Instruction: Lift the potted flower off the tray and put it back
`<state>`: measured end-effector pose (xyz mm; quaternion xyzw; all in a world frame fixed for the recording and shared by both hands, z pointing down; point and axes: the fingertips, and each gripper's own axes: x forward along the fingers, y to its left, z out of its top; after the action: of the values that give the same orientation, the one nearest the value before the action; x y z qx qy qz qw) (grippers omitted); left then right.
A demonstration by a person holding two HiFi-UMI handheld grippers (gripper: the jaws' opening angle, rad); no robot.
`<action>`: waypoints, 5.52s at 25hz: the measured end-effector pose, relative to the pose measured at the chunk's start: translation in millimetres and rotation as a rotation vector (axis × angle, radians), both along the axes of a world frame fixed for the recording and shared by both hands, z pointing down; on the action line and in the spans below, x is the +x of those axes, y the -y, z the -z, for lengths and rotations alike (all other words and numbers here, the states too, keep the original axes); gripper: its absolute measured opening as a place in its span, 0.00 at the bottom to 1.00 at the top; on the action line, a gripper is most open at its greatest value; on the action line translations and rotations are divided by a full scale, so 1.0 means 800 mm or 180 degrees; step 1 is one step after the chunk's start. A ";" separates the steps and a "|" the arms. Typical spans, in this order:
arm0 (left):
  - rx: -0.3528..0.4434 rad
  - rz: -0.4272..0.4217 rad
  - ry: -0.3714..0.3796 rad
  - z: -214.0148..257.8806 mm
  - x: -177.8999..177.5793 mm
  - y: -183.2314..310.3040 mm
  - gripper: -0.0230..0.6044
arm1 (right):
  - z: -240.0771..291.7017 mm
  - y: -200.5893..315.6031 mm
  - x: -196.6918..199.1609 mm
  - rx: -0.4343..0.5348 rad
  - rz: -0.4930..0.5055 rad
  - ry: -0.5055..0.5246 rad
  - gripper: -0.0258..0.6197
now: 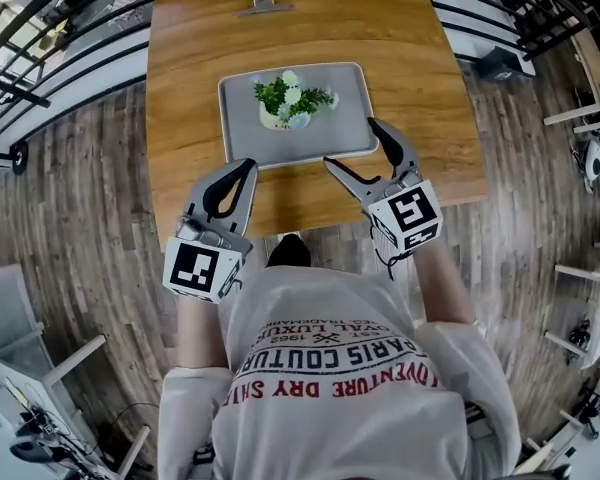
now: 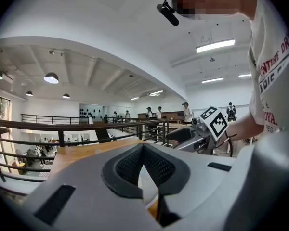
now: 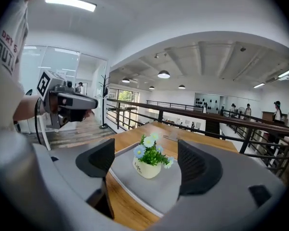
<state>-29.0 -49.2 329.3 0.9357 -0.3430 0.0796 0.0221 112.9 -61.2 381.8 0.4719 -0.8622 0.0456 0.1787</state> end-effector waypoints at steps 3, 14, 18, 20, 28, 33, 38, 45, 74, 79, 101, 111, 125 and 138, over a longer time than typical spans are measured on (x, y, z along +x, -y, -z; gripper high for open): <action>-0.0049 0.0032 0.0003 -0.012 -0.004 0.031 0.06 | -0.020 0.029 -0.003 -0.0090 0.0087 -0.0107 0.66; -0.0298 0.0146 0.0112 -0.042 0.029 0.094 0.06 | -0.083 0.103 -0.004 -0.0737 0.0846 -0.0462 0.68; -0.0405 0.0376 0.0149 -0.056 0.040 0.113 0.06 | -0.109 0.122 0.000 -0.0922 0.1229 -0.0646 0.70; -0.0480 0.0498 0.0141 -0.062 0.041 0.119 0.06 | -0.123 0.128 -0.002 -0.0994 0.1378 -0.0678 0.70; -0.0699 0.0838 0.0326 -0.092 0.041 0.135 0.06 | -0.183 0.140 -0.025 -0.1238 0.1878 -0.0703 0.71; -0.0755 0.1126 0.0158 -0.109 0.039 0.140 0.06 | -0.205 0.141 -0.041 -0.1225 0.2049 -0.0531 0.76; -0.0798 0.1234 0.0183 -0.123 0.036 0.144 0.06 | -0.215 0.145 -0.053 -0.1163 0.2082 -0.0376 0.78; -0.0699 0.1308 0.0120 -0.138 0.031 0.160 0.06 | -0.230 0.147 -0.066 -0.1028 0.2166 -0.0218 0.79; -0.0447 0.0901 0.0111 -0.085 0.006 0.158 0.06 | -0.090 0.197 -0.047 -0.0263 0.1041 0.0129 0.79; -0.0265 0.0791 0.0086 -0.053 -0.033 0.159 0.06 | -0.040 0.200 -0.049 -0.0122 0.0626 0.0173 0.79; 0.0349 0.0444 -0.0052 0.053 0.003 0.154 0.06 | 0.111 0.151 0.058 0.0366 -0.0372 0.0269 0.79; 0.0195 0.0502 -0.0016 0.034 0.002 0.145 0.06 | 0.074 0.143 0.033 0.0168 -0.0061 0.0282 0.79; -0.0353 0.0738 0.0171 -0.051 -0.018 0.148 0.06 | -0.065 0.171 -0.035 -0.0320 0.0763 0.0040 0.79; -0.0793 0.1059 0.0171 -0.128 0.019 0.139 0.06 | -0.178 0.164 -0.044 -0.0711 0.1671 -0.0151 0.79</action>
<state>-13.4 -160.4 431.4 0.8537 -0.4808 0.1416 0.1413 77.7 -192.0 524.3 0.2109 -0.9401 0.0815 0.2553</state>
